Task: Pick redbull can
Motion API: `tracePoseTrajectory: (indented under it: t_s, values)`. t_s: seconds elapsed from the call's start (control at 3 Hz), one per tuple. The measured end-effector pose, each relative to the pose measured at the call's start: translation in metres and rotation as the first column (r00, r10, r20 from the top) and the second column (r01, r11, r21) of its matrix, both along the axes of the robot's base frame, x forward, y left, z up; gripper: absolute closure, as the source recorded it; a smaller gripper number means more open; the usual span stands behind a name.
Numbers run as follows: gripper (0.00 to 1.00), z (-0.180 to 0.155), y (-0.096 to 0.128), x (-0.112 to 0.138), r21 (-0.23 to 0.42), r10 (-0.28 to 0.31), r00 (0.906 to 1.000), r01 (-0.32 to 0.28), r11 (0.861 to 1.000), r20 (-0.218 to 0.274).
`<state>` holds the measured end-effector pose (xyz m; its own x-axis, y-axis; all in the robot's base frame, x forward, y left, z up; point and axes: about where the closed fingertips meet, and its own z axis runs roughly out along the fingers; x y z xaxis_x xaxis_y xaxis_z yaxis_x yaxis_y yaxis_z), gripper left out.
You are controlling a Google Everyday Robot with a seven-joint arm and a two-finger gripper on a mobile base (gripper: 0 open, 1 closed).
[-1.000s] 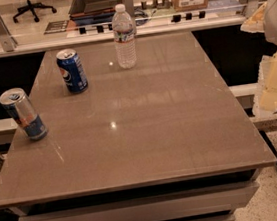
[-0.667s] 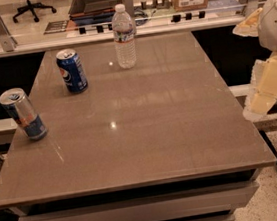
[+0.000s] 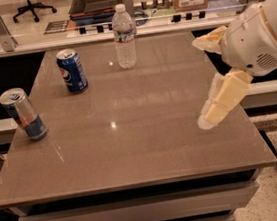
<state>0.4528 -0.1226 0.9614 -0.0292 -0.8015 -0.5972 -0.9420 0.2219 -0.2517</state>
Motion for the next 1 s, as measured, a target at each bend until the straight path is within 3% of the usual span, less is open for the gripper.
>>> tracePoseTrajectory:
  t_s: [0.33, 0.67, 1.0]
  values:
    - [0.00, -0.007, 0.036, -0.002, 0.168, 0.049, 0.9988, -0.049, 0.985, -0.001]
    - [0.00, -0.013, 0.073, -0.004, 0.301, 0.074, 0.9970, -0.064, 0.951, -0.022]
    - [0.00, -0.019, 0.112, 0.000, 0.414, 0.084, 0.9956, -0.059, 0.909, -0.042]
